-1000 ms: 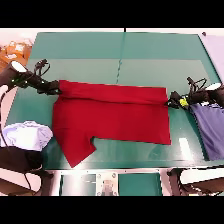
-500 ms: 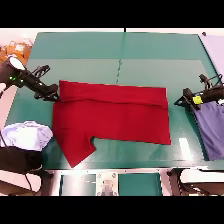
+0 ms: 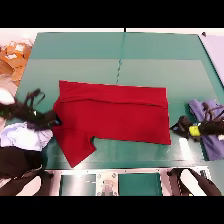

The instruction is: Fold the shirts.

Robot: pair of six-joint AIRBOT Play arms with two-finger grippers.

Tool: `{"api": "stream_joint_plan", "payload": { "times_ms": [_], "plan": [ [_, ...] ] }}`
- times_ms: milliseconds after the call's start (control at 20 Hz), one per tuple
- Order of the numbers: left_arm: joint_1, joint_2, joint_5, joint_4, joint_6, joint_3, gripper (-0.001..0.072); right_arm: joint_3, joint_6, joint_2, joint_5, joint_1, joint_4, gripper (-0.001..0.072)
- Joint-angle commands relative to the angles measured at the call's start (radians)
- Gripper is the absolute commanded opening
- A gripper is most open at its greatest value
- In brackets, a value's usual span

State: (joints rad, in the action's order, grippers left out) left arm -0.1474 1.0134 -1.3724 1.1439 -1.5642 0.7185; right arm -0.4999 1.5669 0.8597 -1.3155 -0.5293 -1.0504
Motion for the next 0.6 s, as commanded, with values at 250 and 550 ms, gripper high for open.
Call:
{"api": "stream_joint_plan", "payload": {
  "times_ms": [250, 550],
  "plan": [
    [0.000, -0.158, 0.179, -0.091, -0.084, -0.426, 0.0702, 0.327, 0.053, -0.085, 0.183, 0.001, 0.203, 0.0452],
    [0.003, -0.156, 0.364, -0.204, -0.019, -0.446, 0.0168, 0.342, 0.052, -0.056, 0.222, 0.011, 0.206, 0.0476]
  ]
}}
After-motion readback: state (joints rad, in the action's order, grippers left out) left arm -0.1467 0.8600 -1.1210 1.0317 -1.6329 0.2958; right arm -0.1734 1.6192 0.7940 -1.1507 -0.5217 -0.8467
